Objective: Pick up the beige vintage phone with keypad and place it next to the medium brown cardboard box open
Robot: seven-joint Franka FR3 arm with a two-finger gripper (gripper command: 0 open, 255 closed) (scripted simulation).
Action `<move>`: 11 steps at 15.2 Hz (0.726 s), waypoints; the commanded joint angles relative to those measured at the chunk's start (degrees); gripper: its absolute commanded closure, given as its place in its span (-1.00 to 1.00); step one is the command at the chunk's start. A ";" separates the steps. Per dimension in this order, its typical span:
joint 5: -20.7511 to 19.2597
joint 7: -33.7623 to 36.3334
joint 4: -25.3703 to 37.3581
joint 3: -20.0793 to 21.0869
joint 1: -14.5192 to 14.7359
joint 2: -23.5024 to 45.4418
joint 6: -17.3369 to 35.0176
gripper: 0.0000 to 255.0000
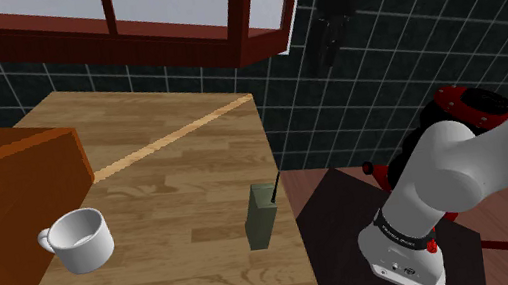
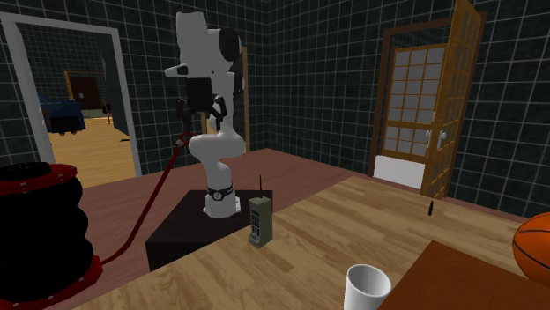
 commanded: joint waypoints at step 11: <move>6.86 14.66 -15.67 12.62 1.68 -2.45 16.22 -1.00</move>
